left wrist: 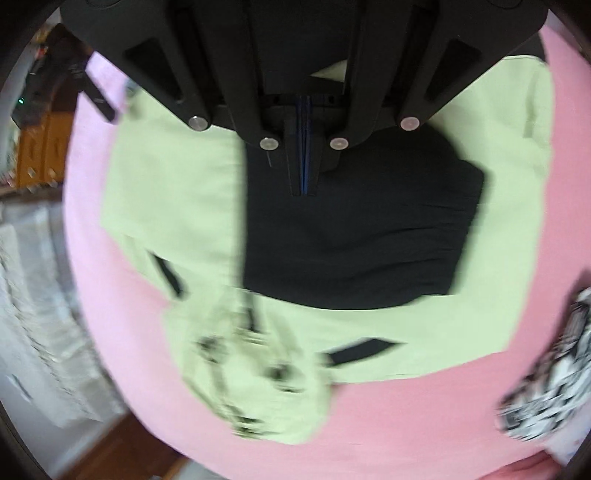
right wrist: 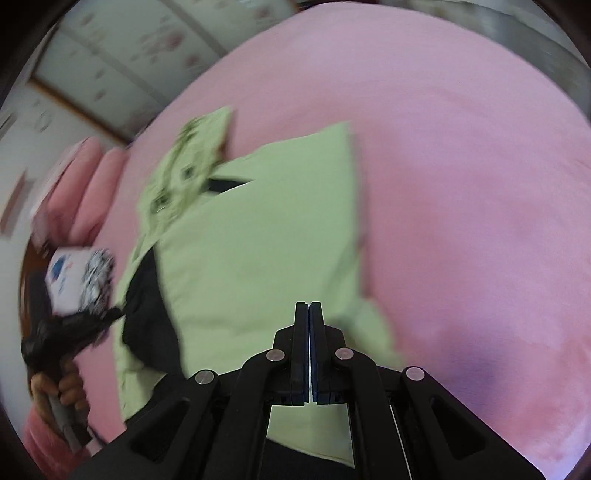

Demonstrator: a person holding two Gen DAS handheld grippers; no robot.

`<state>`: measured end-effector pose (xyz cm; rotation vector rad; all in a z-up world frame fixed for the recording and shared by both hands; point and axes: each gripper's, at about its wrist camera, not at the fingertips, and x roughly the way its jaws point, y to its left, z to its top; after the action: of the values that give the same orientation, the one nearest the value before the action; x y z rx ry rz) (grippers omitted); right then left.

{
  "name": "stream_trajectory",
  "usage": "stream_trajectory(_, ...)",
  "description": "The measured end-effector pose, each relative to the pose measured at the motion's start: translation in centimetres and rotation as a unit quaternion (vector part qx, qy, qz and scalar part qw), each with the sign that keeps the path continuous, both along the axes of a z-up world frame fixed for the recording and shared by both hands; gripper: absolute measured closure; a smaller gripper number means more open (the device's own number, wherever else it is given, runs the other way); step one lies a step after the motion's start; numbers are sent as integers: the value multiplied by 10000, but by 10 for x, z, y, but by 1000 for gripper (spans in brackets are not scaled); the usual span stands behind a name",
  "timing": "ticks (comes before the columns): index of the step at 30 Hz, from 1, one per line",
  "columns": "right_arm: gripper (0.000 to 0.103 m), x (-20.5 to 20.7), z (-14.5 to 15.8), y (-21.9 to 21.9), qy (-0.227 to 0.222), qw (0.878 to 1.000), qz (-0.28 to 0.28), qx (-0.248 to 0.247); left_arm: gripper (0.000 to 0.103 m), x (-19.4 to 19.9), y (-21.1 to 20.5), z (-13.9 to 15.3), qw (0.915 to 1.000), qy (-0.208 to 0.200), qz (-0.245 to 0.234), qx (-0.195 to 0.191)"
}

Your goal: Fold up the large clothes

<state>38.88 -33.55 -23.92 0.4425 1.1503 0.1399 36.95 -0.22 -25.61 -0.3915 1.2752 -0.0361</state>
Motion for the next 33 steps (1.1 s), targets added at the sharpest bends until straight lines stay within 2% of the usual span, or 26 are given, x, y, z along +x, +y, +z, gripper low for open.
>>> stream_trajectory(3, 102, 23, -20, 40, 69, 9979, 638, -88, 103, 11, -33, -8, 9994, 72, -205, -281)
stream_trajectory(5, 102, 33, -33, 47, 175, 9966, 805, -61, 103, 21, -52, -21, 9984, 159, -224, -488)
stream_trajectory(7, 102, 54, -42, 56, 206, 9967, 789, -27, 103, 31, -66, -31, 9988, 190, -223, -386)
stream_trajectory(9, 102, 74, -44, 54, 55, 9970, 763, -100, 103, 43, -61, -43, 9994, 201, -115, -274)
stream_trajectory(11, 102, 93, -44, 48, -35, 9971, 738, -196, 103, 53, -54, -47, 9995, 161, 55, -283)
stream_trajectory(14, 102, 119, -38, 21, -225, 9966, 680, -417, 103, 63, -33, -43, 9992, -122, 303, -214)
stream_trajectory(16, 102, 136, -36, -4, -244, 9941, 420, -966, 103, 66, -18, -42, 9988, -170, 435, 163)
stream_trajectory(19, 102, 141, -38, -53, -146, 9942, -55, -1066, 103, 69, 14, -46, 9964, -181, 642, 531)
stream_trajectory(20, 102, 141, -39, -68, -118, 9948, -175, -994, 103, 68, 23, -49, 9954, -174, 698, 638)
stream_trajectory(22, 102, 137, -39, -96, -6, 9954, -515, -807, 103, 69, 44, -60, 9934, 128, 749, 864)
stream_trajectory(23, 102, 134, -38, -111, 74, 9953, -668, -703, 103, 68, 55, -65, 9938, 239, 761, 771)
stream_trajectory(25, 102, 132, -38, -132, 386, 9918, -1140, -440, 103, 65, 70, -65, 9948, 200, 883, 472)
stream_trajectory(27, 102, 131, -37, -140, 487, 9892, -1381, -100, 103, 67, 74, -63, 9948, 249, 847, 502)
stream_trajectory(30, 102, 122, -27, -141, 556, 9867, -1522, 152, 103, 70, 71, -56, 9949, 371, 646, 684)
stream_trajectory(33, 102, 119, -10, -134, 643, 9878, -1376, 353, 103, 74, 64, -37, 9962, 337, 353, 723)
